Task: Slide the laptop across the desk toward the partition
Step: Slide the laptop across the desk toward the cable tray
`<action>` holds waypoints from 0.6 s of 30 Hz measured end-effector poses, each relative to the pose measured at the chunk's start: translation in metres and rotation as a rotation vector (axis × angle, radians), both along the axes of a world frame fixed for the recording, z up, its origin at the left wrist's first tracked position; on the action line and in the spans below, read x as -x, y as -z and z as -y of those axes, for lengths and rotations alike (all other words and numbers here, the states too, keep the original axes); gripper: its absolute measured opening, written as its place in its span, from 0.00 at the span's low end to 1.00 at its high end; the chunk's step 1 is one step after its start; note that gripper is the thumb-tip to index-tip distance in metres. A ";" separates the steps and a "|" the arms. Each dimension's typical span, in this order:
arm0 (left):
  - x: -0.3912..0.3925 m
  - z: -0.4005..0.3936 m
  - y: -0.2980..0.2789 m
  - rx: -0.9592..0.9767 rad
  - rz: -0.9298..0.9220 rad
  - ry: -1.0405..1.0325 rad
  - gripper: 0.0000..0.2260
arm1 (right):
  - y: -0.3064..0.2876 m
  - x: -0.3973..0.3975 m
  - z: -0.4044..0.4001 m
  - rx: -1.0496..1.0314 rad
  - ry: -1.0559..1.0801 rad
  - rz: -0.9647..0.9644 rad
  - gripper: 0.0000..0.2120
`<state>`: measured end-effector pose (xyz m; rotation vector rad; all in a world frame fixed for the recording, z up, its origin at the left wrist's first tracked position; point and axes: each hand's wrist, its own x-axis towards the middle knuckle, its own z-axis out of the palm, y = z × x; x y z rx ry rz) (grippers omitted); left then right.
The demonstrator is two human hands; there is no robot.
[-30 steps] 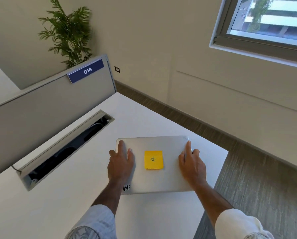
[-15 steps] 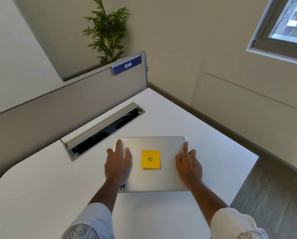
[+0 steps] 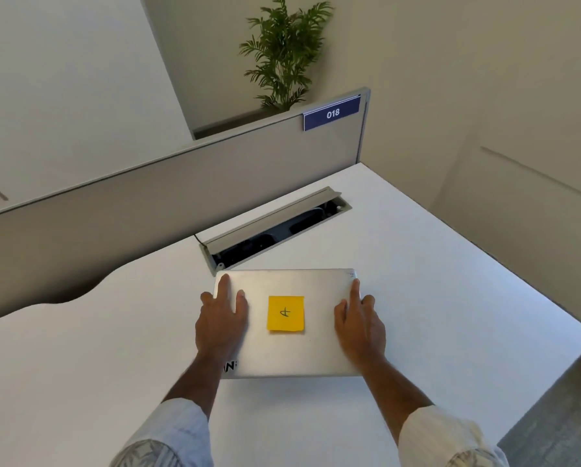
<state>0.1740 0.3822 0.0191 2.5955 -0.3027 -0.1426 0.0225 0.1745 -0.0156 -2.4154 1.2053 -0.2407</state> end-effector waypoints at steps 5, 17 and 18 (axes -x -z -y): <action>-0.007 -0.040 0.004 -0.014 -0.006 -0.056 0.22 | 0.007 -0.017 -0.033 0.030 -0.045 -0.008 0.28; -0.016 -0.105 0.028 -0.010 0.004 -0.114 0.24 | 0.021 -0.032 -0.088 0.034 -0.105 -0.020 0.28; -0.017 -0.110 0.032 -0.013 -0.001 -0.116 0.24 | 0.023 -0.032 -0.093 0.033 -0.109 -0.024 0.28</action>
